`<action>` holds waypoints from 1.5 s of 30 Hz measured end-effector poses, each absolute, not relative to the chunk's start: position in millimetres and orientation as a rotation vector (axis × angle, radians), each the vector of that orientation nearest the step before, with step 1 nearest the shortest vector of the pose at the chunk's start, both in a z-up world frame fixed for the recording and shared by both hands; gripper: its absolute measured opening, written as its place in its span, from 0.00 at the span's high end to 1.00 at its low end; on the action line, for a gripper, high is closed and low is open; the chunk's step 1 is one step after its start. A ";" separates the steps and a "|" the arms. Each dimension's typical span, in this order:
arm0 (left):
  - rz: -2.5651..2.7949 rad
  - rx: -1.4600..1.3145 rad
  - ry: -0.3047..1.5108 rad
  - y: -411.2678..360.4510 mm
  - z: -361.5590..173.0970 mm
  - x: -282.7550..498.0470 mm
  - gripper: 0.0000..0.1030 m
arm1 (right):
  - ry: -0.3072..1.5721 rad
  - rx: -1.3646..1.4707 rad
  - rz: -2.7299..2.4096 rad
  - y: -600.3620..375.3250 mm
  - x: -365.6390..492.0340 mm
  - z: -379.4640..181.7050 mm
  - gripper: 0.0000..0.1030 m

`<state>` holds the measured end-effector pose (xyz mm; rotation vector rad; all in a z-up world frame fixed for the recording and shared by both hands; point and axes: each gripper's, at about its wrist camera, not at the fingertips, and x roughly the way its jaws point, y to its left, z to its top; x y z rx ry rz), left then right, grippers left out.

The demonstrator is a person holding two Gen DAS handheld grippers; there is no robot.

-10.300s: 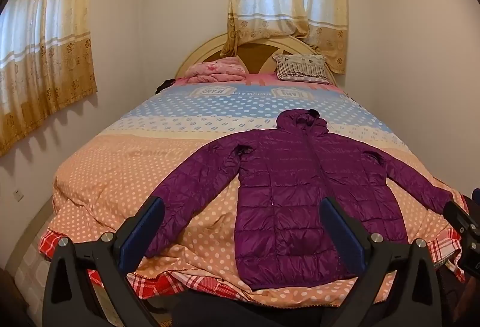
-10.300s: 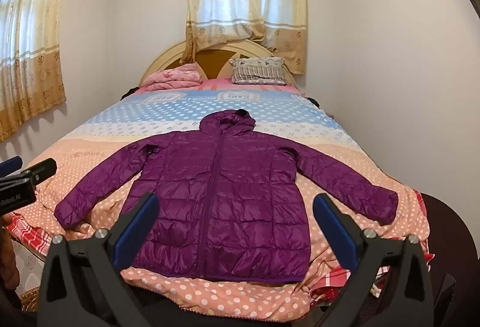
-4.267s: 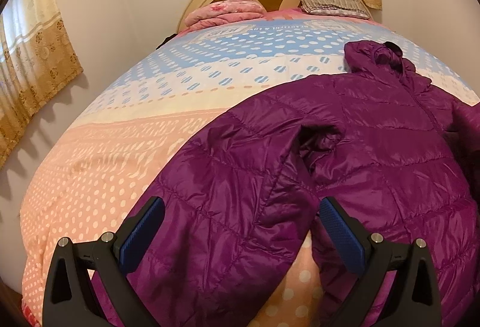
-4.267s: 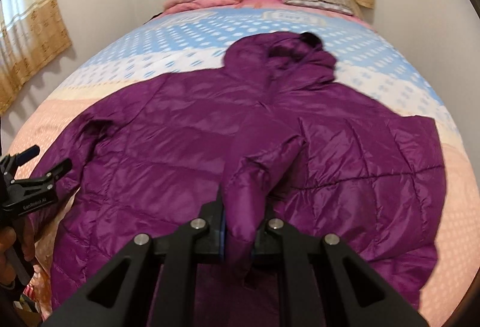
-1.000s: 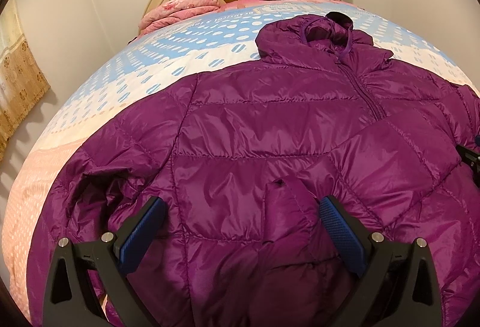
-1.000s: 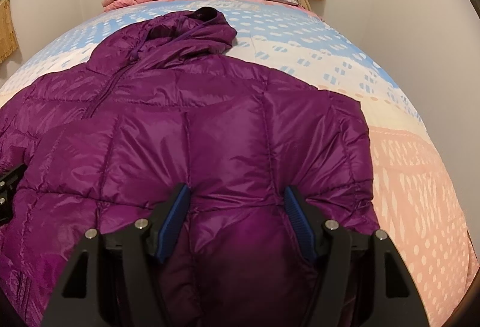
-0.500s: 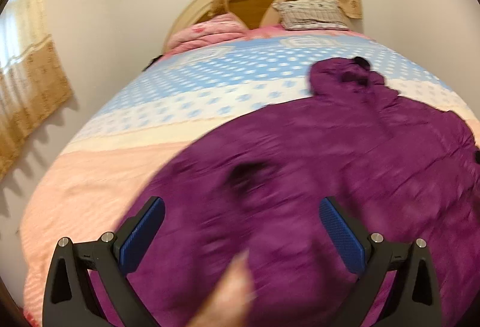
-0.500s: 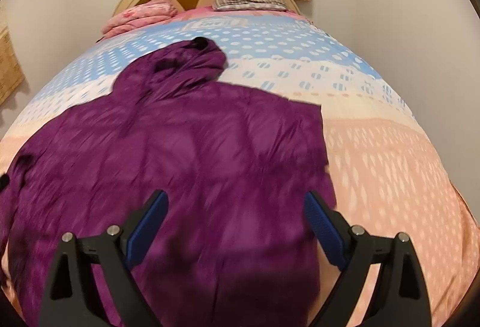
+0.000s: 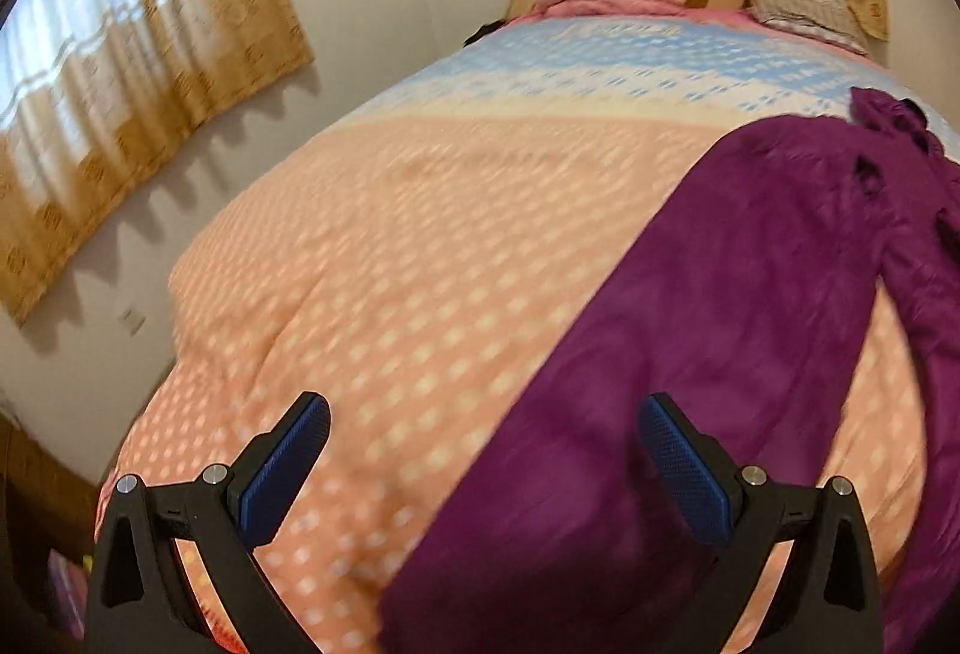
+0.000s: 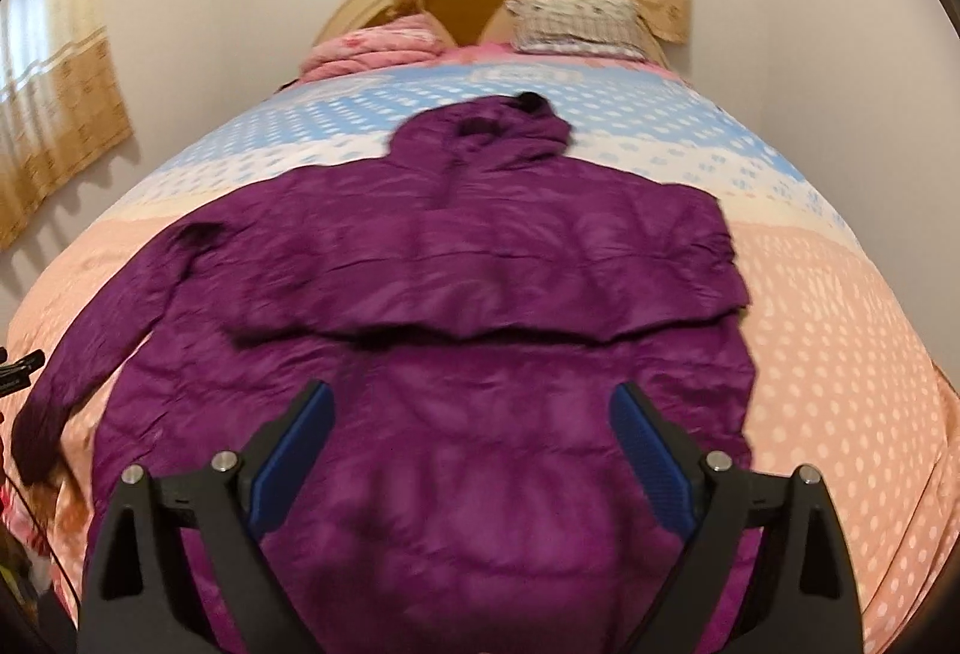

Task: Fold large clothes
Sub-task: 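Grasp the other sleeve with the left tool and fold it across the body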

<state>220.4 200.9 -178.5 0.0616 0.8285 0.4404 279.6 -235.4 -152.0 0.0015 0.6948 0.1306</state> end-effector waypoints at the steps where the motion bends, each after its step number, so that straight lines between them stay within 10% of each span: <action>1: 0.446 0.054 0.836 205.5 -181.8 214.0 0.01 | 0.689 -0.016 0.137 -228.1 275.9 -153.2 0.07; 11: 0.366 -0.060 0.884 212.1 -202.6 169.8 0.01 | 0.698 -0.049 0.188 -194.6 264.9 -162.6 0.07; 13: 0.332 -0.057 0.892 206.5 -206.4 171.8 0.16 | 0.688 -0.041 0.195 -193.5 262.7 -161.4 0.07; 15: 0.277 -0.058 0.934 200.3 -214.4 175.6 0.74 | 0.685 -0.034 0.193 -194.1 261.6 -162.5 0.07; 18: 0.260 -0.036 0.933 193.1 -213.9 174.5 0.89 | 0.688 -0.016 0.182 -198.7 261.4 -165.2 0.07; 45: -0.047 0.133 0.545 17.4 -49.5 287.3 0.94 | 0.677 0.099 0.021 -296.2 273.2 -159.1 0.07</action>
